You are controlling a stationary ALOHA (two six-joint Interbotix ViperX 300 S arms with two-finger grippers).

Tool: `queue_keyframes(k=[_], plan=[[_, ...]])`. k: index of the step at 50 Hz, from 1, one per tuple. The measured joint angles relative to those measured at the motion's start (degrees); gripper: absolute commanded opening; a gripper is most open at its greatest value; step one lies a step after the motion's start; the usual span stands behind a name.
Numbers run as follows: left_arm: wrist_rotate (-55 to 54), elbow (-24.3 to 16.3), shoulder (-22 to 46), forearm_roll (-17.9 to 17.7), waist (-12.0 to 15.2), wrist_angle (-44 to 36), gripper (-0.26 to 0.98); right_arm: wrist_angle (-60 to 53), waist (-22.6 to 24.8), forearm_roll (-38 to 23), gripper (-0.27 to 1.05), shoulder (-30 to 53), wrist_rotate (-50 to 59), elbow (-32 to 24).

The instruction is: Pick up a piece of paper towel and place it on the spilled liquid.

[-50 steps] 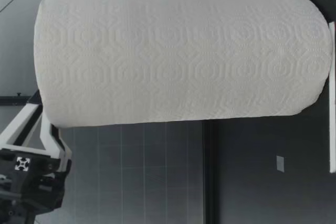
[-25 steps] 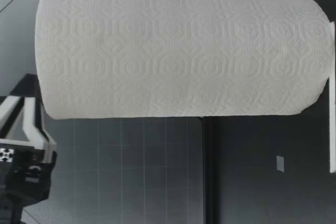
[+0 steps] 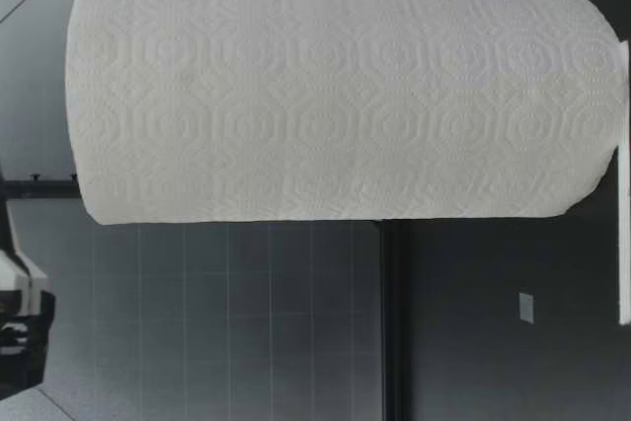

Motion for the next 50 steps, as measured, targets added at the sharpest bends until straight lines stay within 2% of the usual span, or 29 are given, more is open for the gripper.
queue_keyframes(k=[14, 26, 32, 37, 50], plan=[[0.0, 0.09, -0.26, 0.0, 0.0, 0.0, 0.08, -2.81, -2.37, -0.09, -0.12, 8.7, -4.48, -7.65], [0.0, 0.26, -0.7, 0.09, 0.0, 0.0, 0.08, -2.81, -2.99, 0.0, -0.12, 11.34, -5.1, -10.2], [0.0, 0.62, -0.88, 0.18, 0.0, 0.0, 0.08, -2.81, -2.99, 0.0, -0.07, 11.34, -5.71, -10.46], [0.0, 0.79, -0.88, 0.26, 0.0, 0.0, 0.08, -2.81, -2.99, 0.0, 0.05, 11.34, -6.68, -10.63], [0.09, 1.05, -1.05, 0.35, 0.0, 0.0, 0.08, -0.44, -3.08, 2.02, 0.64, 11.34, -6.68, -11.16]])
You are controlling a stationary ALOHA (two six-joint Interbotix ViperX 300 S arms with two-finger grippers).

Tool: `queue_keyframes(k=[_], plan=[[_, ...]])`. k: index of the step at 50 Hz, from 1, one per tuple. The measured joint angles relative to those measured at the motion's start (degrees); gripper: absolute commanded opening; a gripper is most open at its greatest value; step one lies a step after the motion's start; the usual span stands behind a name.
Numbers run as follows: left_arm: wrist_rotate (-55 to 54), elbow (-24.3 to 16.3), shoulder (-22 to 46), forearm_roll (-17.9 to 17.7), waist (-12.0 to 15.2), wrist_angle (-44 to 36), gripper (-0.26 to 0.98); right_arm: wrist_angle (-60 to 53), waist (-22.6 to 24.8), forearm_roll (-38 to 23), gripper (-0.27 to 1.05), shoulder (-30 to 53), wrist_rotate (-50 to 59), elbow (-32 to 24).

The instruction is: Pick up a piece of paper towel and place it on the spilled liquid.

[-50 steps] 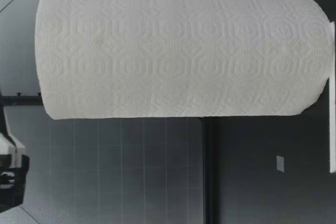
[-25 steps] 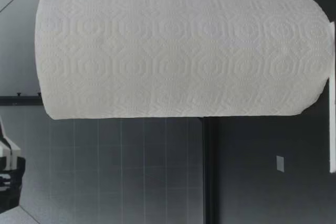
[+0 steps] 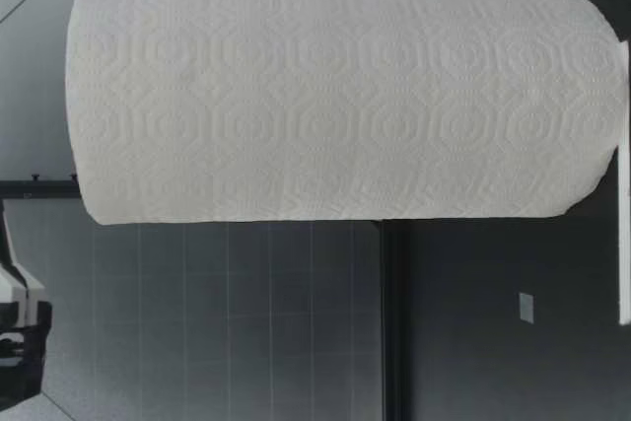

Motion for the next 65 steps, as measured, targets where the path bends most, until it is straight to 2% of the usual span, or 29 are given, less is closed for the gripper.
queue_keyframes(k=[3, 16, 27, 37, 44, 54, 65], plan=[[0.0, 0.0, 0.0, 0.0, 0.0, 0.0, 0.08, 0.97, 0.0, 0.44, 0.68, 0.09, -0.26, 0.0], [0.0, 0.0, 0.0, 0.09, 0.0, 0.09, 0.08, 4.31, 0.09, 1.23, 0.66, 0.0, -0.7, -0.09], [0.0, 0.09, 0.0, 0.0, 0.0, 0.0, 0.08, 14.68, 2.55, 2.55, 0.66, 0.0, -4.13, -0.09], [-0.09, 0.26, 0.0, 0.0, 0.0, 0.0, 0.08, 20.92, 4.83, 13.18, 0.67, -1.85, -16.61, -0.62], [0.0, 0.53, -0.26, 0.09, -0.09, 0.0, 0.08, 24.43, 7.38, 22.5, 0.66, -6.77, -25.93, -0.62], [0.0, 0.97, -2.37, 0.44, -0.7, 0.18, 0.08, 28.12, 15.29, 34.01, 0.66, -17.84, -34.19, 0.44], [-0.09, 2.64, -4.57, 0.53, -0.88, 2.46, 0.08, 36.12, 23.64, 43.86, 0.65, -27.25, -38.85, 2.29]])
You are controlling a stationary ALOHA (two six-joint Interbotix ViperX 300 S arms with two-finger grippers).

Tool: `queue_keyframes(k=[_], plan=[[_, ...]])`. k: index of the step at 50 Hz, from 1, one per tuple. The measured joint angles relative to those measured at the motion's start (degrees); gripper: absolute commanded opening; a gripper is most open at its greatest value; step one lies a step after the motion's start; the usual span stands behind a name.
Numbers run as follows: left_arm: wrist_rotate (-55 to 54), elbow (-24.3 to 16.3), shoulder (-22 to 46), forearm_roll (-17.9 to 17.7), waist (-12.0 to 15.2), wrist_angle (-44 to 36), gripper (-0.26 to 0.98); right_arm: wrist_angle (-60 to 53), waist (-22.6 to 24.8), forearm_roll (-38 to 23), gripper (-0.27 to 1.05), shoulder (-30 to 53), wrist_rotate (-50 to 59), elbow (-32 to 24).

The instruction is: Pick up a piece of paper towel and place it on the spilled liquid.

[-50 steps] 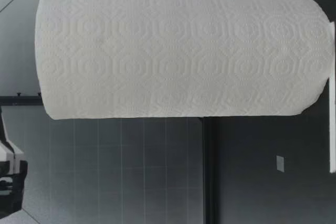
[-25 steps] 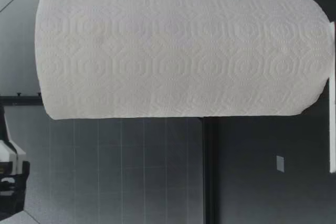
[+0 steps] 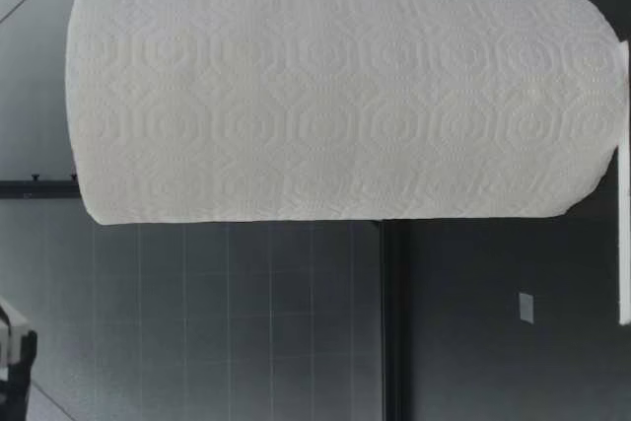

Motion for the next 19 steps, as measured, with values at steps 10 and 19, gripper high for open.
queue_keyframes(k=[10, 19], plan=[[0.0, 1.05, -1.58, 0.09, 0.0, 3.16, 0.08, 4.57, 7.65, 8.7, 0.61, -6.24, -3.96, 0.53], [0.0, 2.46, -3.87, 0.09, -0.97, 4.75, 0.08, 4.22, 13.97, 14.68, 0.51, -13.45, -4.92, 1.05]])
